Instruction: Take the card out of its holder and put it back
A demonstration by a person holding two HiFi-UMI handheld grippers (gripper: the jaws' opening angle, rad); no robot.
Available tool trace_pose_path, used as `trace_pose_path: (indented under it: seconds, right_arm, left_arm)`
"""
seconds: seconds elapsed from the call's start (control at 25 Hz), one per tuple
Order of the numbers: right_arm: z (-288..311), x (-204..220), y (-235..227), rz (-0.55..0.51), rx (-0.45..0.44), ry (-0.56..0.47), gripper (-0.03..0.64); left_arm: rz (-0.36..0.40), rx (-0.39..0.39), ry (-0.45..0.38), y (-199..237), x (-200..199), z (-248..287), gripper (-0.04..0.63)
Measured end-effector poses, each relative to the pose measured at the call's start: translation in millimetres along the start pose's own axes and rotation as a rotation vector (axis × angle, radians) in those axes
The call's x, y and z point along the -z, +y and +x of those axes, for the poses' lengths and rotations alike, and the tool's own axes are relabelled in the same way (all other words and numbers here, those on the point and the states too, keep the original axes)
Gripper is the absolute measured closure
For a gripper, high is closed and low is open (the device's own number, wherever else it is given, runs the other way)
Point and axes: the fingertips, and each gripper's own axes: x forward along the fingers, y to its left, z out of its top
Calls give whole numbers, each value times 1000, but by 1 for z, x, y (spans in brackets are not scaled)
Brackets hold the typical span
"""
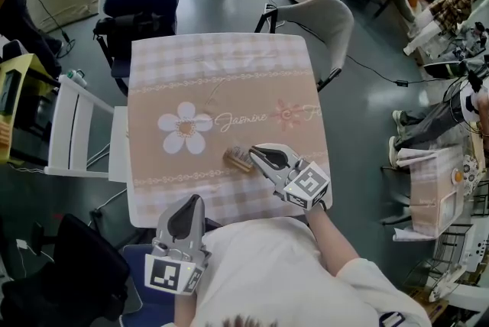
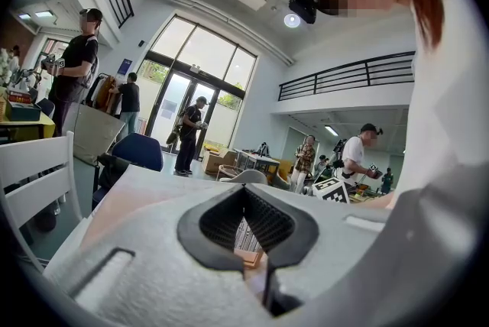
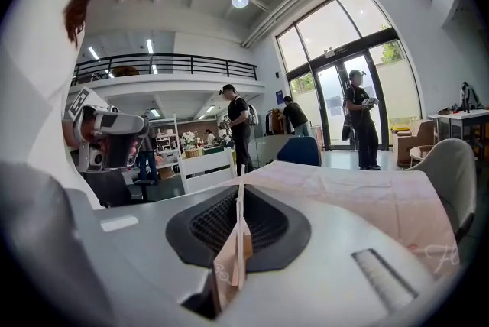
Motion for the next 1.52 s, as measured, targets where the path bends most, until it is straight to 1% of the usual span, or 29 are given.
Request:
trace_pose_path:
  seconds: [0.36, 0.6, 0.8, 0.92, 1.28, 1.52]
  right_arm:
    - [1, 1, -1, 1, -6, 21, 595]
    - [4, 12, -1, -34, -14, 96, 589]
    - [4, 11, 3, -46, -32, 69, 598]
    - [5, 17, 2, -48, -46, 71, 598]
    - [10, 38, 2, -58, -48, 131, 597]
    - [11, 45, 2, -50, -46, 142, 598]
  left_arm:
    - [12, 10, 2, -4, -1, 1, 592]
    - [12, 7, -3, -4, -1, 0, 592]
    - [10, 8, -3, -5, -1, 0, 592]
    - [11, 9, -2, -4, -1, 0, 592]
    - [11, 9, -4, -3, -2, 0, 592]
    - [9, 12, -1, -3, -1, 0, 592]
